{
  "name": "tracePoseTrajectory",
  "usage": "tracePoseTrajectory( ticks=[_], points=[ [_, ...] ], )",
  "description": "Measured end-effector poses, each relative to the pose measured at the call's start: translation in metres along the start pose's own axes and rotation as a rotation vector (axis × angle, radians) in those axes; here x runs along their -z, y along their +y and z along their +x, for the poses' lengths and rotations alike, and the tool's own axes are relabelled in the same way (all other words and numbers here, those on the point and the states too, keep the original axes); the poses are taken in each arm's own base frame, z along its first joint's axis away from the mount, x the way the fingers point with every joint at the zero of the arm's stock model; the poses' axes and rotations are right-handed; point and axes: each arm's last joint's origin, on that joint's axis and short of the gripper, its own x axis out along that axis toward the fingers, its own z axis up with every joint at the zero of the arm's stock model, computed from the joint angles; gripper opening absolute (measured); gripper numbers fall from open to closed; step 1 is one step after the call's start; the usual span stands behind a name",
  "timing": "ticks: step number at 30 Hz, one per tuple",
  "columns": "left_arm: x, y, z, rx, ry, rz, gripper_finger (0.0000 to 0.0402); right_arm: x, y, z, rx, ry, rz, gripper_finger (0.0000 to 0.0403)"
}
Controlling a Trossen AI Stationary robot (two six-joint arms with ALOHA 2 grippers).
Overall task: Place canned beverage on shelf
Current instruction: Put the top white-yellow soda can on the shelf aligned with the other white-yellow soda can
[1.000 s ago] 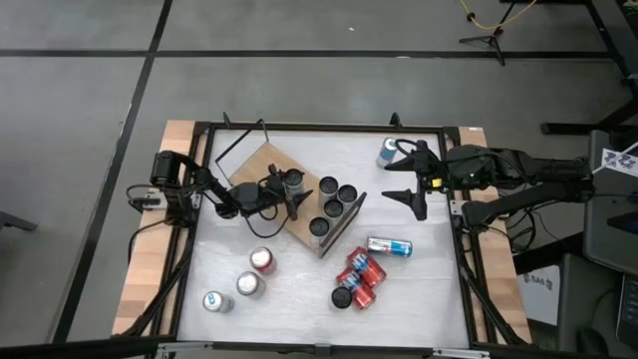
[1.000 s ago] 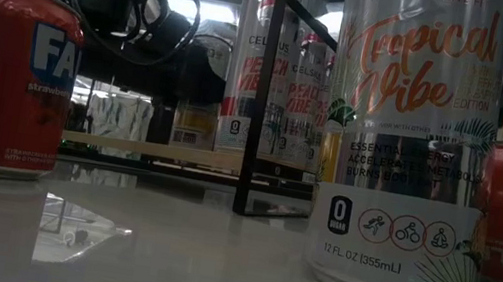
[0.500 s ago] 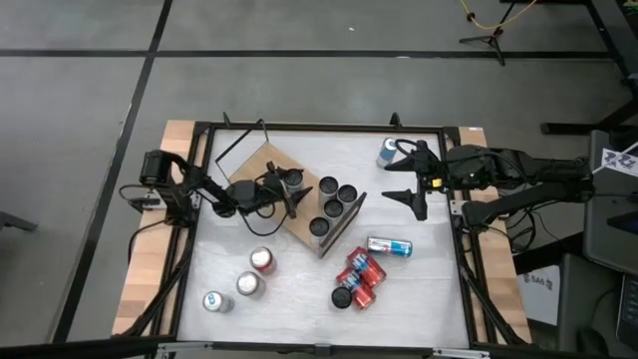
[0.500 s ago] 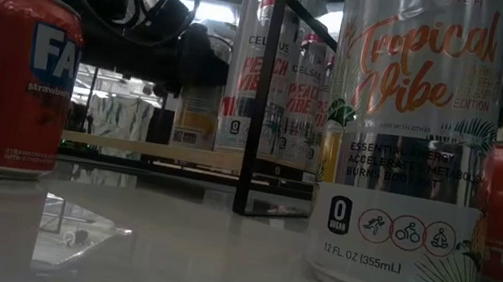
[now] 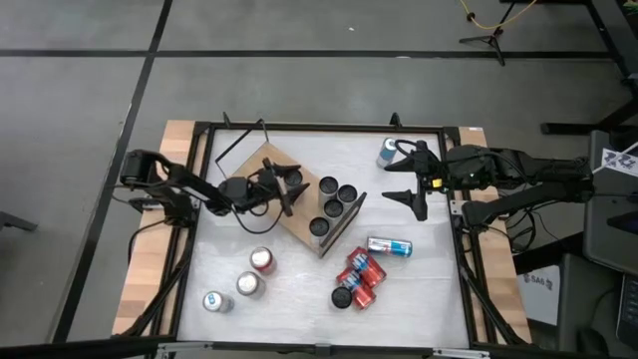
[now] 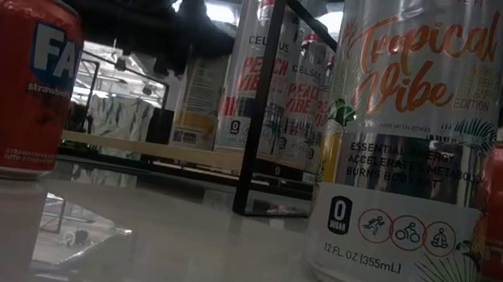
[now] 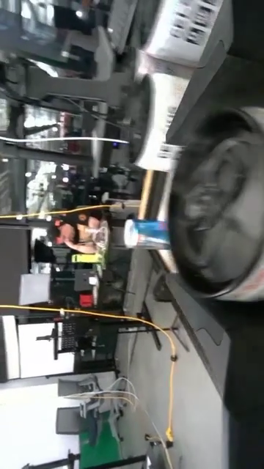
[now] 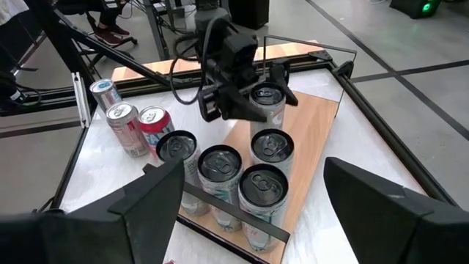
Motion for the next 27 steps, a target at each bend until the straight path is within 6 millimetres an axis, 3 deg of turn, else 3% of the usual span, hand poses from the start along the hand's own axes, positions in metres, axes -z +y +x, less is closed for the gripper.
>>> tracePoseTrajectory(
  ticks=[17,22,27],
  points=[
    [-0.053,0.001,-0.007,0.027,-0.204,-0.092,0.0294,0.000,0.000,0.000,0.000,0.000,0.000,0.0324],
    [-0.074,-0.009,0.003,0.100,-0.257,-0.138,0.0294,0.000,0.000,0.000,0.001,0.003,0.000,0.0324],
    [-0.091,-0.027,0.025,0.181,-0.152,-0.096,0.0294,0.000,0.000,0.000,0.001,0.005,-0.001,0.0324]
  ],
)
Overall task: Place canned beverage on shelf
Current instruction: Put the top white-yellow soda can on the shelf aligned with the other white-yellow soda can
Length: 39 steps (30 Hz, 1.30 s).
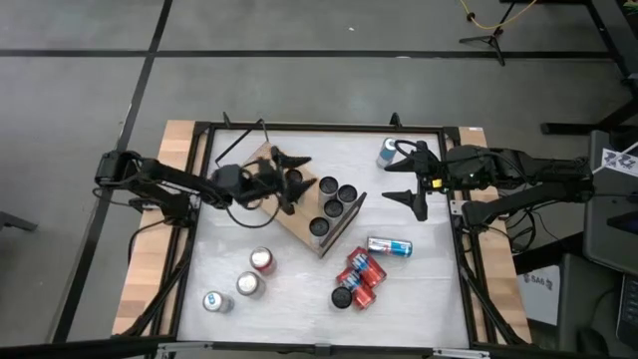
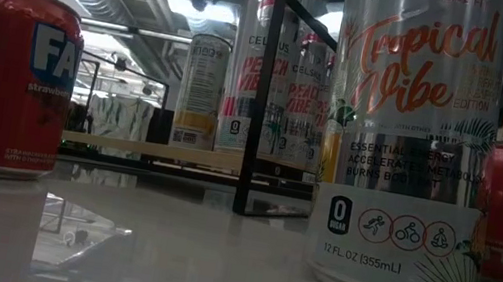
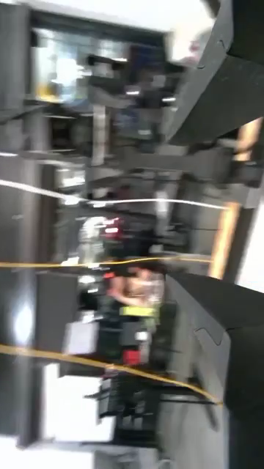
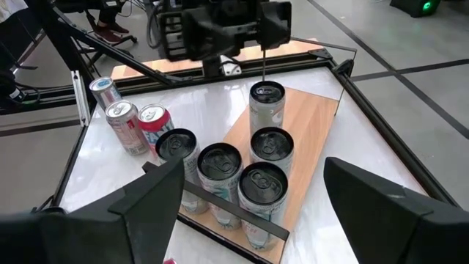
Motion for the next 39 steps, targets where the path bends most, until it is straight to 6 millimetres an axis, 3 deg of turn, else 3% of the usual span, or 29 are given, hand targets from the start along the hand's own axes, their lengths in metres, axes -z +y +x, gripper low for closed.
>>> tracePoseTrajectory(
  ticks=[7,14,20,26,39],
  points=[
    [-0.022,-0.013,0.038,0.001,0.323,0.091,0.0294,0.000,0.000,0.001,0.000,0.004,-0.001,0.0324],
    [-0.057,-0.019,0.052,-0.022,0.593,0.145,0.0294,0.001,0.001,0.004,0.002,0.016,-0.003,0.0324],
    [-0.086,-0.019,0.048,-0.053,0.778,0.152,0.0294,0.002,0.001,0.010,0.005,0.034,-0.006,0.0324],
    [-0.100,-0.016,0.036,-0.112,0.964,0.129,0.0294,0.003,0.002,0.016,0.008,0.052,-0.009,0.0324],
    [-0.085,-0.009,0.018,-0.258,1.146,0.038,0.0294,0.003,0.002,0.025,0.057,0.062,-0.013,0.0324]
  ],
)
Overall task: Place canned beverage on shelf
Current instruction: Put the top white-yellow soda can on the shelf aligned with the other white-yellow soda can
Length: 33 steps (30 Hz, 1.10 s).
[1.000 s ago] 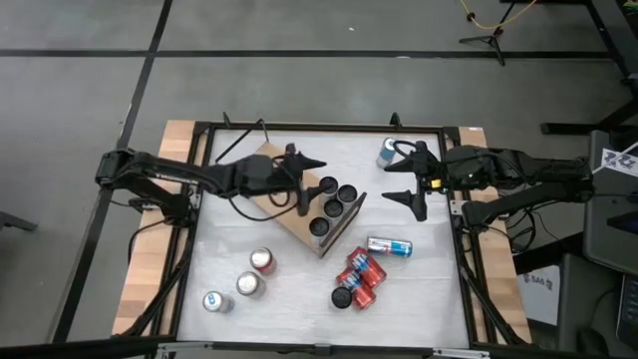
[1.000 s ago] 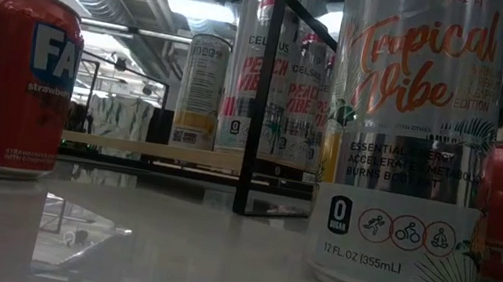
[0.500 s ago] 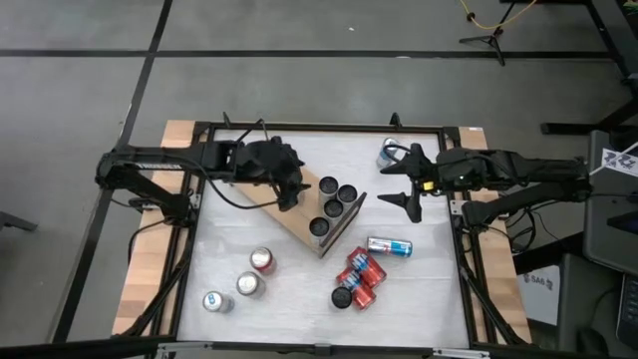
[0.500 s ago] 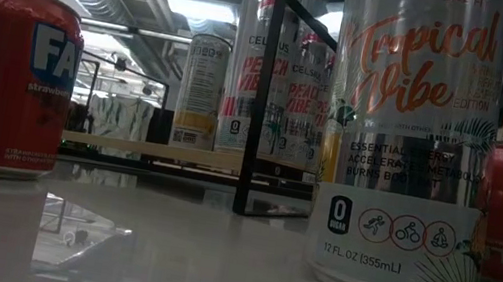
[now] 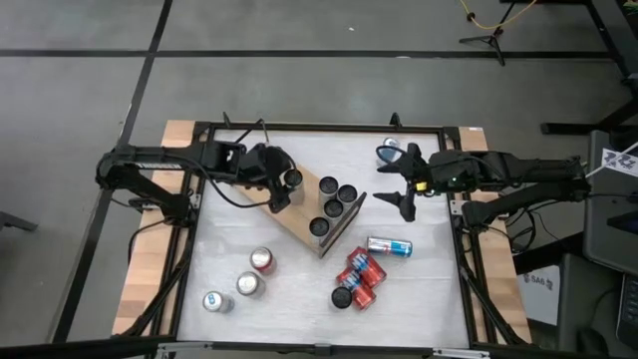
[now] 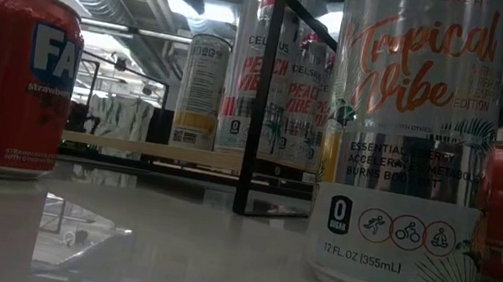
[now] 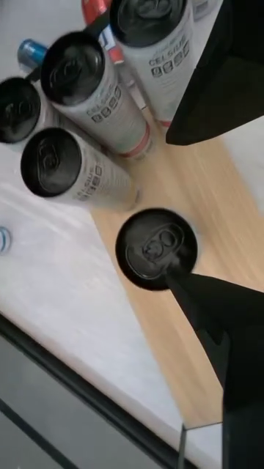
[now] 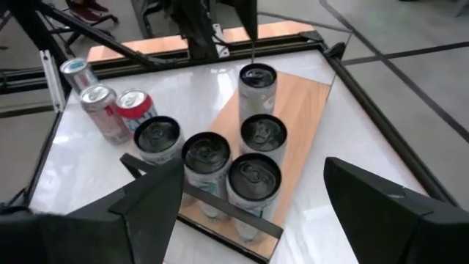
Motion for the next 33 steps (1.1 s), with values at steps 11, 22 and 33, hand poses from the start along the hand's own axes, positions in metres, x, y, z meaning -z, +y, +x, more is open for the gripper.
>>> tracePoseTrajectory(
  ticks=[11,22,33],
  points=[
    [0.000,0.001,0.011,-0.053,-0.068,-0.048,0.0294,-0.005,-0.005,0.000,0.178,-0.074,-0.006,0.0324],
    [0.000,0.008,0.031,-0.088,-0.118,-0.109,0.0294,-0.007,-0.005,-0.001,0.212,-0.091,-0.001,0.0324],
    [0.006,0.010,0.042,-0.101,-0.103,-0.152,0.0294,-0.006,-0.005,-0.001,0.212,-0.089,-0.008,0.0324]
  ],
)
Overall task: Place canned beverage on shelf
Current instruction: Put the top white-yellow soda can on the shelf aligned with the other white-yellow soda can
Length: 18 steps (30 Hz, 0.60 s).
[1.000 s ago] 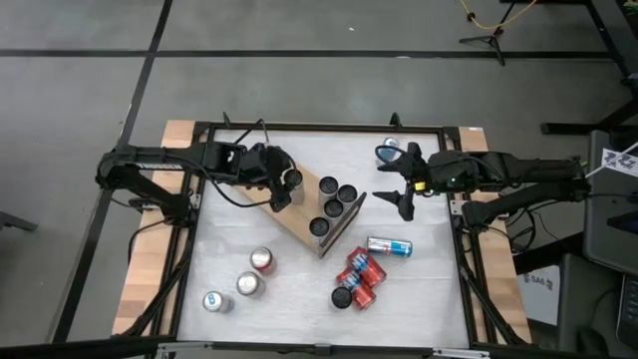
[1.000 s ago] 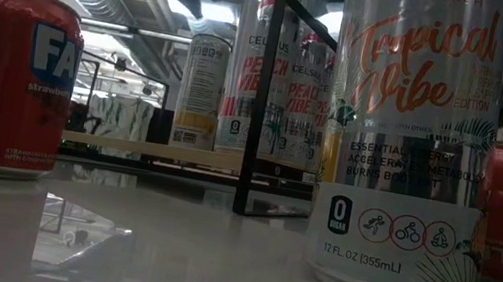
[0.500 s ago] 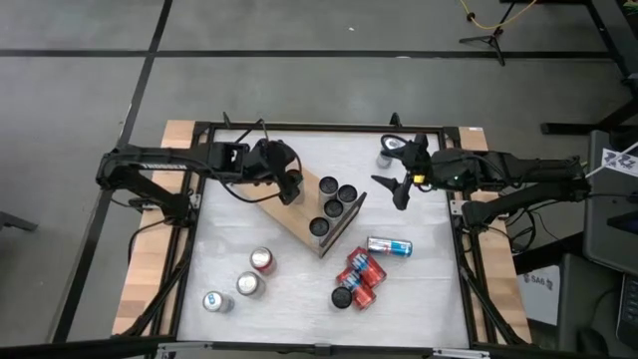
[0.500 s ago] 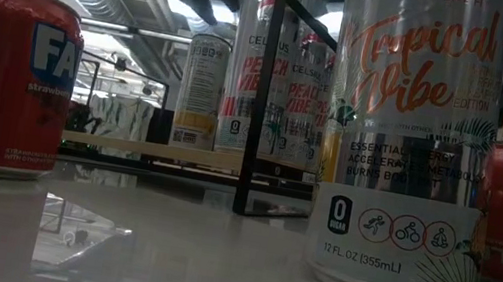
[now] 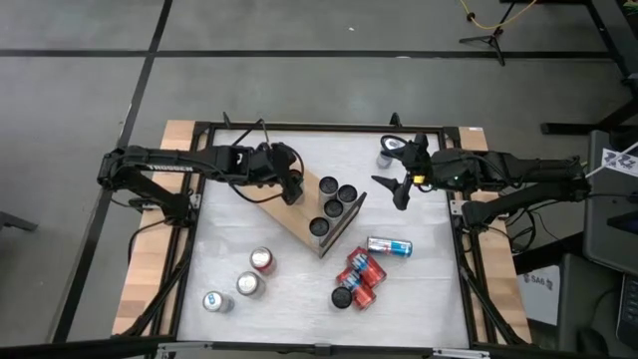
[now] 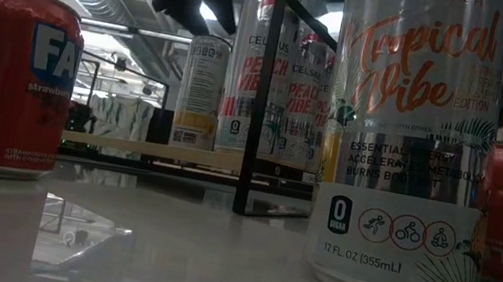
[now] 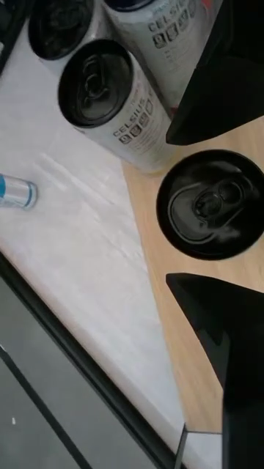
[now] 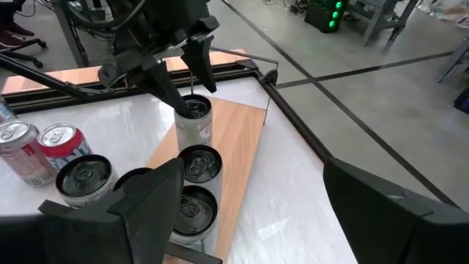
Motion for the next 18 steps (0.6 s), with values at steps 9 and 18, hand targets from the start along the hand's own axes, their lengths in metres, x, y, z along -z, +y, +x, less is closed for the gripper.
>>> tracePoseTrajectory(
  ticks=[9,18],
  points=[
    [0.008,0.000,0.008,-0.002,0.007,-0.036,0.0294,0.001,0.000,0.000,0.001,0.005,-0.004,0.0324],
    [0.011,0.001,0.010,-0.004,0.013,-0.034,0.0294,0.001,0.000,0.000,0.001,0.005,-0.004,0.0324]
  ],
)
